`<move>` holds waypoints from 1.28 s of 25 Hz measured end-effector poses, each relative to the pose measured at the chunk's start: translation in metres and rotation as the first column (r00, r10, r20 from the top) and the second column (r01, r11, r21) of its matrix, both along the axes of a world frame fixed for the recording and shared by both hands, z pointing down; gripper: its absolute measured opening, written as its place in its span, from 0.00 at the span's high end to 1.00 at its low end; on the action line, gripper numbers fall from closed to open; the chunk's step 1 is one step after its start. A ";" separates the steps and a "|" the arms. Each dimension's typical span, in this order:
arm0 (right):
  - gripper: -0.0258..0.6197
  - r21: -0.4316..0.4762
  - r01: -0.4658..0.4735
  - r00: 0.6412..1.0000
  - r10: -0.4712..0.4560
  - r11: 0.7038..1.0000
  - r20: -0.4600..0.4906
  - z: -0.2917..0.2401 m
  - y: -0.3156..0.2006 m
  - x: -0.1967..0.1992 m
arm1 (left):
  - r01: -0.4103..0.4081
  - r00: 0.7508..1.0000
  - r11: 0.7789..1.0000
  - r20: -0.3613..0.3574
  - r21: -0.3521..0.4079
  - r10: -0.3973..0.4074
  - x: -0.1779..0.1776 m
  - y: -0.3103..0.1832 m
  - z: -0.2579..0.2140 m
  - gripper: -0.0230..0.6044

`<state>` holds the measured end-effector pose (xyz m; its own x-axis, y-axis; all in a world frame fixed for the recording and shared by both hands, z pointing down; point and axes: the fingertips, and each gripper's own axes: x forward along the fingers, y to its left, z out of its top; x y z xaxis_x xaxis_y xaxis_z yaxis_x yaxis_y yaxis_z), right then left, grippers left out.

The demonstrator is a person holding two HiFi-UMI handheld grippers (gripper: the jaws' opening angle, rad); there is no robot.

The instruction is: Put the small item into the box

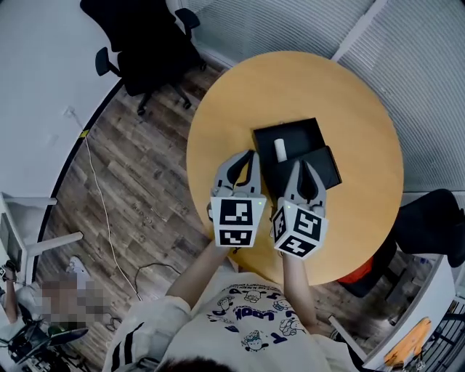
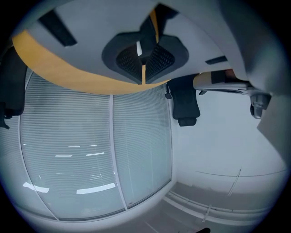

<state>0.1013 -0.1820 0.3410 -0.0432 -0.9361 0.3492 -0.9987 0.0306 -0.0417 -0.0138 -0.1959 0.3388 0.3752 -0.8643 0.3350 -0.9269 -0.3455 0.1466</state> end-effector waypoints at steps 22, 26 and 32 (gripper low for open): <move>0.90 0.119 -0.058 0.998 0.056 0.991 0.018 -0.056 0.098 -0.030 | -0.117 0.992 0.986 -0.027 0.119 0.121 -0.016 0.087 -0.059 0.93; 0.90 0.124 -0.064 0.998 0.060 0.990 0.030 -0.056 0.112 -0.032 | -0.144 0.989 0.980 -0.024 0.135 0.148 -0.014 0.101 -0.063 0.93; 0.90 0.126 -0.063 0.998 0.060 0.990 0.022 -0.056 0.120 -0.036 | -0.177 0.983 0.973 -0.014 0.145 0.181 -0.008 0.112 -0.065 0.93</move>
<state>0.0658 -0.0617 0.2847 0.0104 -0.9738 0.2274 -0.9979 -0.0246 -0.0597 -0.0220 -0.0839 0.2740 0.5354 -0.8204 0.2010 -0.8445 -0.5247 0.1077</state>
